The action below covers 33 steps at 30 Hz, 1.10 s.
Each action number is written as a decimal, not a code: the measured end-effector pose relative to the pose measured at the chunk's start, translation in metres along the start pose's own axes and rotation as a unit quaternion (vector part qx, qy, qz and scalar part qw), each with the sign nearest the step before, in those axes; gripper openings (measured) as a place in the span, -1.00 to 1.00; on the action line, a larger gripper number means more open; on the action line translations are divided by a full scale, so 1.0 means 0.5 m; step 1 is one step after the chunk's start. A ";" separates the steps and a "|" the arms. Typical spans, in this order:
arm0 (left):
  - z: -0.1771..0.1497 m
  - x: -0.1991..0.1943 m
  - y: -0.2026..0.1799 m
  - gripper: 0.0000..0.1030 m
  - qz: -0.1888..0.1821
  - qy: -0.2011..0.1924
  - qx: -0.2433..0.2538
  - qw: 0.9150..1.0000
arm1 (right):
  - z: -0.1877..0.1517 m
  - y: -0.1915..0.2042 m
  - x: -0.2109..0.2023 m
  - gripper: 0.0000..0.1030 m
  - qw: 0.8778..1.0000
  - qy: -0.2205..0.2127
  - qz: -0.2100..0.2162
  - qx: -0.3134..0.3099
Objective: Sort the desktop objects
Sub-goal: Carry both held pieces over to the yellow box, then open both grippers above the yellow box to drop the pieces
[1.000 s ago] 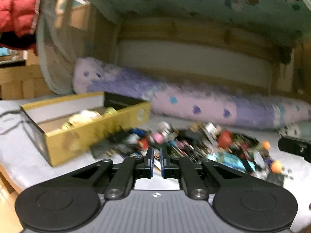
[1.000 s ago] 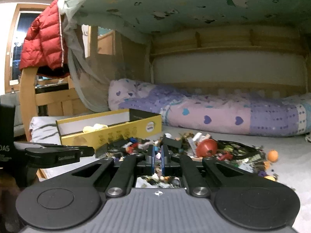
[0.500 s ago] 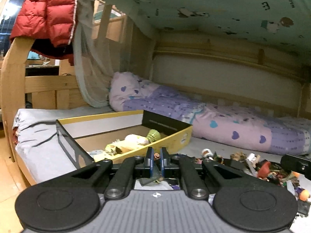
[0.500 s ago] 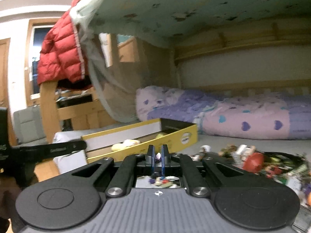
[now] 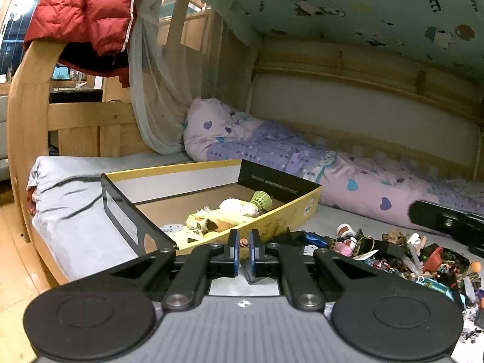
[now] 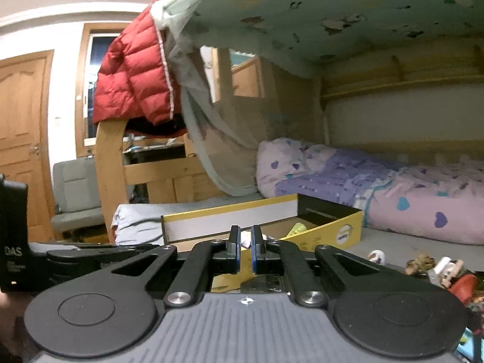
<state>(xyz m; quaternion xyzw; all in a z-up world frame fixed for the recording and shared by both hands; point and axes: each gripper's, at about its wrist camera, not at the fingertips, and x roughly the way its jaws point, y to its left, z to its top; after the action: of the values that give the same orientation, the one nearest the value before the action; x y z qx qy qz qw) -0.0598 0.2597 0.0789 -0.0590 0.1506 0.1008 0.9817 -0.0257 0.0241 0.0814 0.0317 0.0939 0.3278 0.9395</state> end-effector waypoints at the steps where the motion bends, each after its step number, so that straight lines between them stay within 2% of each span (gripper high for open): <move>1: 0.002 0.003 0.003 -0.87 0.001 0.000 0.004 1.000 | 0.000 0.003 0.010 -0.84 1.000 0.001 0.004 0.001; 10: 0.020 0.062 0.042 -0.87 0.029 0.014 0.030 0.999 | 0.001 0.032 0.116 -0.84 1.000 0.002 0.027 -0.003; 15: 0.041 0.093 0.077 -0.87 0.045 0.002 0.036 0.998 | 0.005 0.054 0.192 -0.84 0.999 0.005 0.046 -0.015; 21: 0.054 0.162 0.109 -0.87 0.059 0.006 0.044 0.997 | 0.005 0.074 0.286 -0.84 0.997 0.020 0.070 -0.028; 29: 0.020 0.267 0.133 -0.87 0.061 0.032 0.050 0.996 | -0.046 0.076 0.388 -0.84 0.995 0.064 0.073 -0.028; 33: -0.009 0.306 0.150 -0.87 0.067 0.049 0.045 0.995 | -0.071 0.075 0.430 -0.84 0.995 0.069 0.063 -0.047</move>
<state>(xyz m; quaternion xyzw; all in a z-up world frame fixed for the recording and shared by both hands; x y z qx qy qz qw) 0.0658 0.3595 0.0213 -0.0093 0.2068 0.1569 0.9657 0.1094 0.1872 0.0174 -0.0290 0.1406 0.3921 0.9087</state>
